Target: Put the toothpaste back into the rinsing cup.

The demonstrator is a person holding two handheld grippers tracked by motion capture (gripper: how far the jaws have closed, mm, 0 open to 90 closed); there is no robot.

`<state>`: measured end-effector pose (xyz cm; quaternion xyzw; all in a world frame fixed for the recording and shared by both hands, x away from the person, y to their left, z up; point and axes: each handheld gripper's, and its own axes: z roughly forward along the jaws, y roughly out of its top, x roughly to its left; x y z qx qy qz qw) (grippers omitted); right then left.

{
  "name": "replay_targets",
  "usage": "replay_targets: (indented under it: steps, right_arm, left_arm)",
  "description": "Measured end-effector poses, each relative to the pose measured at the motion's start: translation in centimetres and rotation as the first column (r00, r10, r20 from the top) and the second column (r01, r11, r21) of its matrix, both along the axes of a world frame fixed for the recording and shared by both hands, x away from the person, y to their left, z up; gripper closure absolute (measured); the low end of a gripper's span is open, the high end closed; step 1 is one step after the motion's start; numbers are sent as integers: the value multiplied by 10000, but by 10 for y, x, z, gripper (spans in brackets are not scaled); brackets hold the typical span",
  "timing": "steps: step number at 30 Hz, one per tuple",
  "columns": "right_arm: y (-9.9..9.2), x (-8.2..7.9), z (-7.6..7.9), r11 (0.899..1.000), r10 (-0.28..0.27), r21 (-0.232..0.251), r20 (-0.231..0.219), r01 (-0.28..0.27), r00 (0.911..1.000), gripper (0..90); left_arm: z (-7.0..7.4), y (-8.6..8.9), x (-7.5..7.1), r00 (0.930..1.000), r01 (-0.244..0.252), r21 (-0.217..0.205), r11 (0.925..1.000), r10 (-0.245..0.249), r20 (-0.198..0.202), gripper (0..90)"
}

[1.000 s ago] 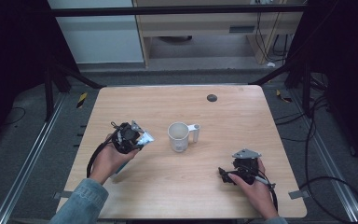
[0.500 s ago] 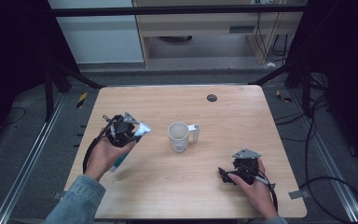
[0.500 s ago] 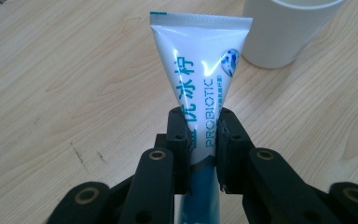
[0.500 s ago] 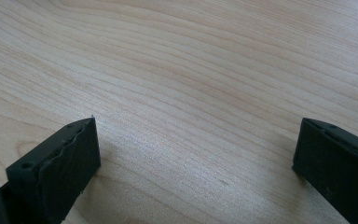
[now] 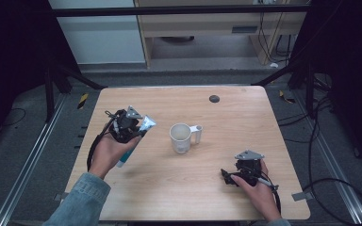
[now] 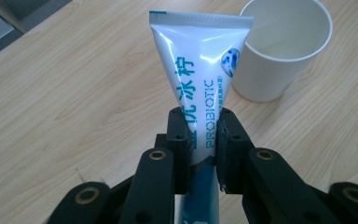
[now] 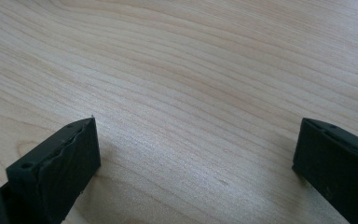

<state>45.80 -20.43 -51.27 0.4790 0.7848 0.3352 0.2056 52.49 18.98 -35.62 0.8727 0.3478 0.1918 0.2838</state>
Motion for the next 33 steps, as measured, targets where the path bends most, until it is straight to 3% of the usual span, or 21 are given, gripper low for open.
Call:
replay_targets:
  steps: [19,23,33]
  right_arm:
    - [0,0,0,10000,13,-18,15,-13,10000,6]
    - [0,0,0,10000,6,-10,7,-6,10000,6]
    - [0,0,0,10000,25,-27,22,-25,10000,6]
  left_arm:
    - [20,-42,6,9969,494,-508,9975,-462,631,774]
    - [21,-50,6,9950,802,-407,9959,-775,637,774]
    - [29,-58,7,9927,828,-549,9951,-774,929,774]
